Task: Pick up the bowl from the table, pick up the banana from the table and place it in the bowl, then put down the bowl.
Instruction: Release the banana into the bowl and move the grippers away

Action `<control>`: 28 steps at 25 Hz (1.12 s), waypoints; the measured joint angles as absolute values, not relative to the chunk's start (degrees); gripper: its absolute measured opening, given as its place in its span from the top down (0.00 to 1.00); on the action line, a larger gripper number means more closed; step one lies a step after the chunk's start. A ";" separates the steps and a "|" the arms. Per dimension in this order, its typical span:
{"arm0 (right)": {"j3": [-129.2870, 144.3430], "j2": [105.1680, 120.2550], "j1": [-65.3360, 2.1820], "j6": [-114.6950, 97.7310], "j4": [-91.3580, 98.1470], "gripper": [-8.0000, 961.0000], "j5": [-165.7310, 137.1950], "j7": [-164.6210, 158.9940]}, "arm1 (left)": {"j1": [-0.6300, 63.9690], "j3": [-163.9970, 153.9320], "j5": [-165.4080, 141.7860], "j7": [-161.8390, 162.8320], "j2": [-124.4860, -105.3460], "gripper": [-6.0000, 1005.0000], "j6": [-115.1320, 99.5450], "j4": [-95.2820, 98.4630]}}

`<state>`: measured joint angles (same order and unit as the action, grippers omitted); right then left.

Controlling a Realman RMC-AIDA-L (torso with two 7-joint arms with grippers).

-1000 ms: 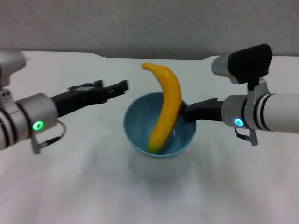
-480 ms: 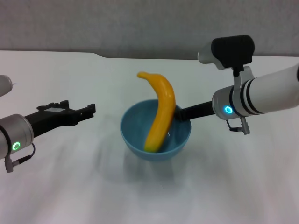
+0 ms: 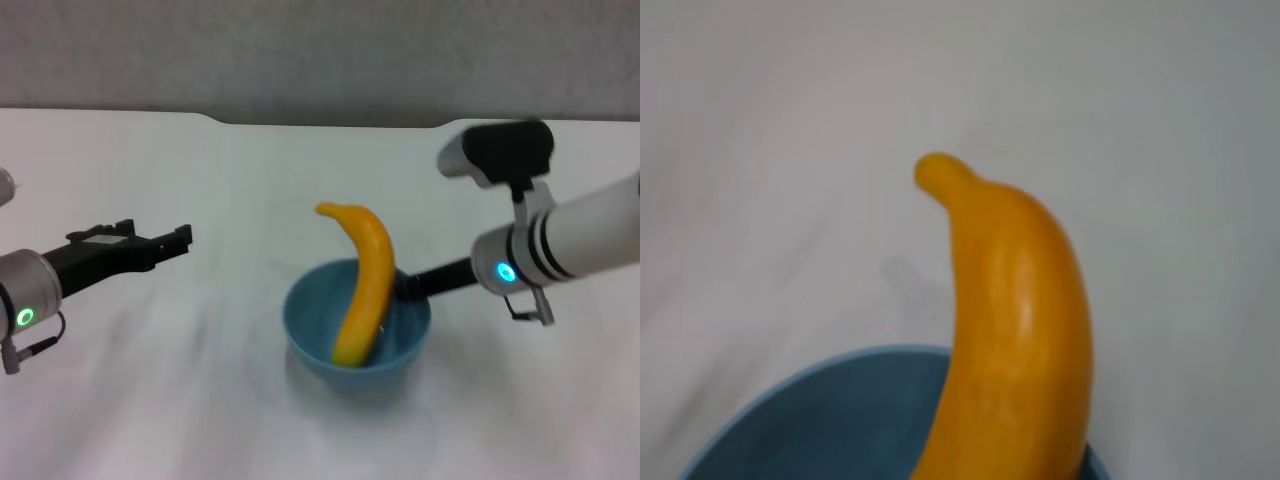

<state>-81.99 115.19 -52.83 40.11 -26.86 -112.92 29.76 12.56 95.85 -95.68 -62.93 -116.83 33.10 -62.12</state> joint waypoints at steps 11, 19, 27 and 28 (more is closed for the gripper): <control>-81.37 115.24 -50.73 38.40 -27.20 0.95 -112.82 31.47 | 12.45 96.68 -95.78 -62.98 -116.77 0.10 33.12 -62.06; -81.41 115.15 -49.98 35.94 -27.30 0.95 -112.42 31.52 | 12.47 96.68 -95.82 -63.17 -116.81 0.10 33.04 -62.05; -81.34 115.18 -46.64 34.92 -32.45 0.81 -112.31 35.18 | 12.55 96.68 -95.64 -63.23 -116.76 0.10 33.05 -62.05; -81.25 115.18 -45.59 34.91 -34.21 0.78 -112.41 35.93 | 12.52 96.68 -95.63 -63.25 -116.77 0.10 33.04 -62.05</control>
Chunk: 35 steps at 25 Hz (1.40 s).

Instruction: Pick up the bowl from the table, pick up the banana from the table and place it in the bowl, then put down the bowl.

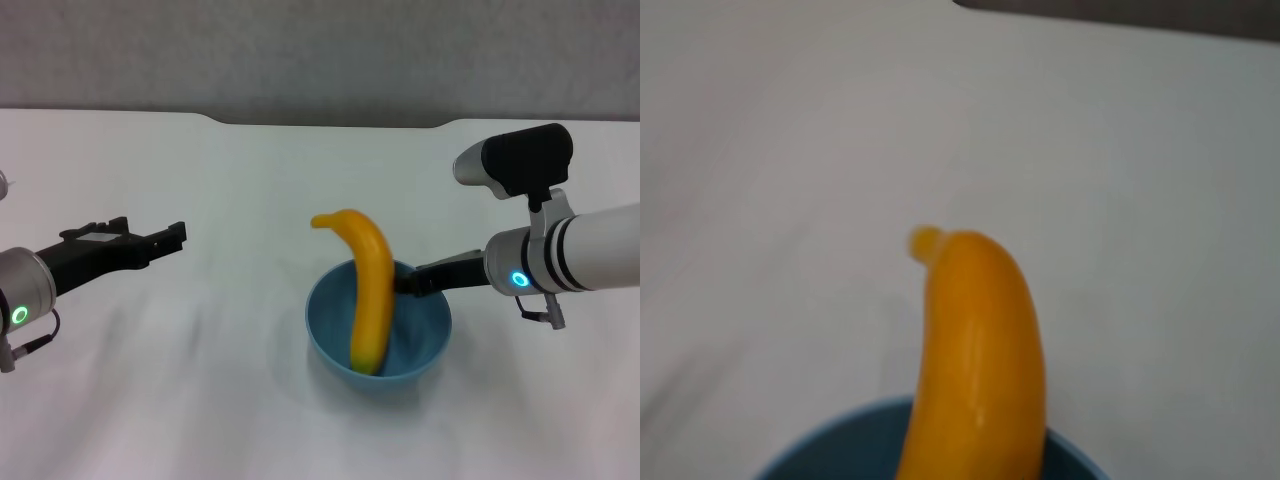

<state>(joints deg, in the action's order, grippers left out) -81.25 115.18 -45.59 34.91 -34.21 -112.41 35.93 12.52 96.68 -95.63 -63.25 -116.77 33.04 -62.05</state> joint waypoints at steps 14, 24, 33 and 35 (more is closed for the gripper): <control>-88.23 114.61 -25.75 34.88 -59.51 0.18 -114.55 43.39 | 8.86 99.14 -91.96 -63.92 -116.75 0.10 33.85 -64.44; -83.79 114.91 -13.46 21.46 -69.06 0.06 -100.25 68.74 | 4.70 100.84 -68.11 -90.15 -117.02 0.10 37.75 -61.55; -79.30 115.14 -13.57 13.32 -60.59 0.06 -74.11 93.93 | 6.99 100.24 -33.80 -132.97 -117.20 0.10 55.12 -38.44; -78.20 115.20 -13.64 13.20 -59.32 0.06 -68.21 100.40 | 8.47 100.19 -30.10 -138.70 -117.30 0.10 58.01 -33.38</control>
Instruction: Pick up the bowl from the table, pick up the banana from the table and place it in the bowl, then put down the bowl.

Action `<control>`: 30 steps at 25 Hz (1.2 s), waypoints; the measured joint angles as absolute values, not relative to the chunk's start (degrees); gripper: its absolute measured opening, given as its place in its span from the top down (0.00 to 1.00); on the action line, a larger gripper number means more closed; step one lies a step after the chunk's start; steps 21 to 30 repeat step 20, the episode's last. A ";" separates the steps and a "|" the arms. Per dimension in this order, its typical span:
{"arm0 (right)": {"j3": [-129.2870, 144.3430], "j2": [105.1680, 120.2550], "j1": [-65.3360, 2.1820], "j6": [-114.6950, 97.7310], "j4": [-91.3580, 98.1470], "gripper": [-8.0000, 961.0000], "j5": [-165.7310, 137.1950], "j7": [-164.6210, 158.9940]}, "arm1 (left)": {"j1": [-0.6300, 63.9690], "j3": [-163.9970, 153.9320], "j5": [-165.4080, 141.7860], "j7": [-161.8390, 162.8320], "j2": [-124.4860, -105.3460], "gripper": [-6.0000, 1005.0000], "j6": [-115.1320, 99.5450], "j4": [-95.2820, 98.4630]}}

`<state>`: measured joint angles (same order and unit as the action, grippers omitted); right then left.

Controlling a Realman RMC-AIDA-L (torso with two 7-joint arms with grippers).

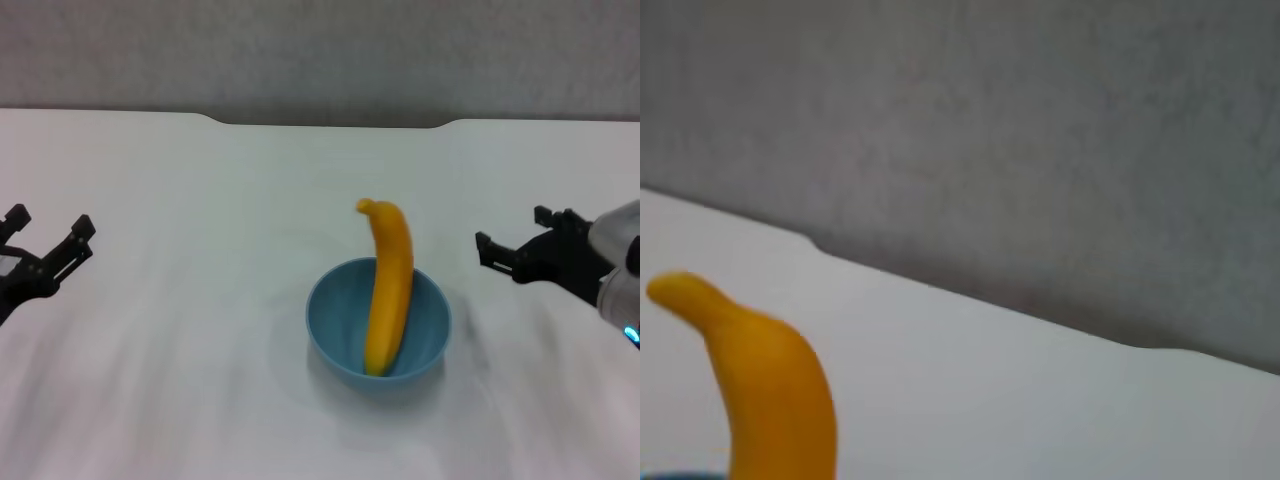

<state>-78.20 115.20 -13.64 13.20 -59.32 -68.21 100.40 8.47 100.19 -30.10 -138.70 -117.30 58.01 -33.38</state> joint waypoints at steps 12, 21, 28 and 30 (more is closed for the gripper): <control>-76.36 115.42 -11.22 39.60 -43.97 0.06 -16.00 149.28 | 10.56 99.51 -26.32 -142.59 -117.59 0.10 61.79 -26.62; -74.19 115.31 -13.44 60.40 -28.34 0.06 -3.44 152.28 | 13.36 99.30 -23.50 -141.63 -117.63 0.10 63.63 -22.24; -74.19 115.31 -13.44 60.40 -28.34 0.06 -3.44 152.28 | 13.36 99.30 -23.50 -141.63 -117.63 0.10 63.63 -22.24; -74.19 115.31 -13.44 60.40 -28.34 0.06 -3.44 152.28 | 13.36 99.30 -23.50 -141.63 -117.63 0.10 63.63 -22.24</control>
